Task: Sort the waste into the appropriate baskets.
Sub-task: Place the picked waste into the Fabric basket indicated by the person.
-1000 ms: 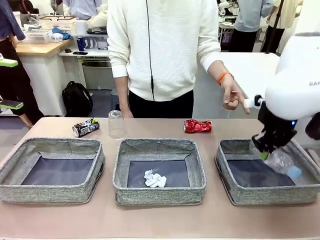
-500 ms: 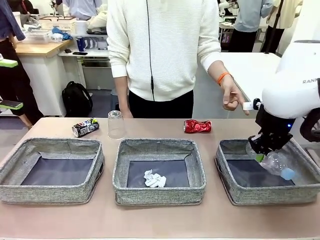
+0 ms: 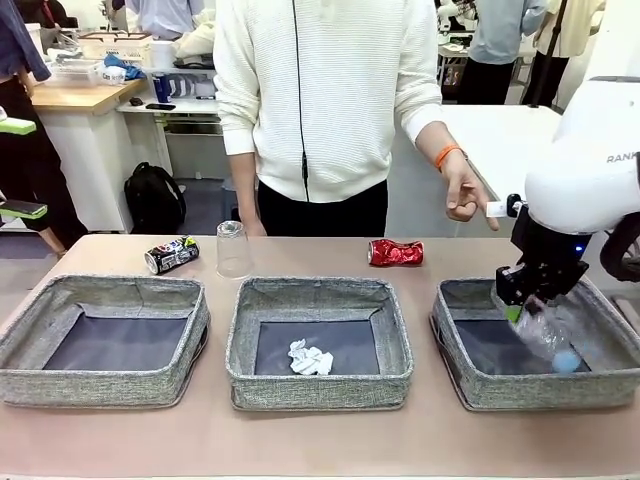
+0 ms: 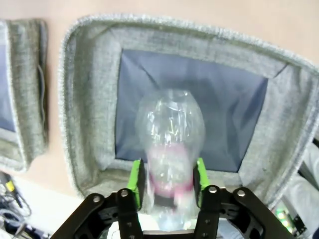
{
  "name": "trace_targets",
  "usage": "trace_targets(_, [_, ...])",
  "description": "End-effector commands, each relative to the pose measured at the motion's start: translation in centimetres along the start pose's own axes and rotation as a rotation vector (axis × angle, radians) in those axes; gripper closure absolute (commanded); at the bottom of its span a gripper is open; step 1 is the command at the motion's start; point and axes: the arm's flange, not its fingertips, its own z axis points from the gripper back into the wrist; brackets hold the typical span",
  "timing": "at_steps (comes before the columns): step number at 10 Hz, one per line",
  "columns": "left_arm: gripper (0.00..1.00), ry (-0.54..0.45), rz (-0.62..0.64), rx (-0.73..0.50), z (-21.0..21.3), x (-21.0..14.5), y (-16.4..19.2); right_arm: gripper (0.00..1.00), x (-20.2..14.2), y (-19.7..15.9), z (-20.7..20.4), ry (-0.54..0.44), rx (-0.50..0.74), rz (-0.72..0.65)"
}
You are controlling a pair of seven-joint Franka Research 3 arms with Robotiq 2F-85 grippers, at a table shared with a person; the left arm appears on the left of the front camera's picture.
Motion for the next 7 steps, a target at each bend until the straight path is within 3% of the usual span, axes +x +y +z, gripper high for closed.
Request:
trace_targets(1, [0.00,-0.003,-0.021,-0.019,0.0,0.0,-0.2,0.00,0.3,-0.4,0.4,0.002,0.029,0.022])
trace_targets(7, [0.00,-0.003,-0.021,-0.019,0.0,0.0,-0.2,0.00,0.5,-0.1,1.5,-0.002,0.077,-0.005])
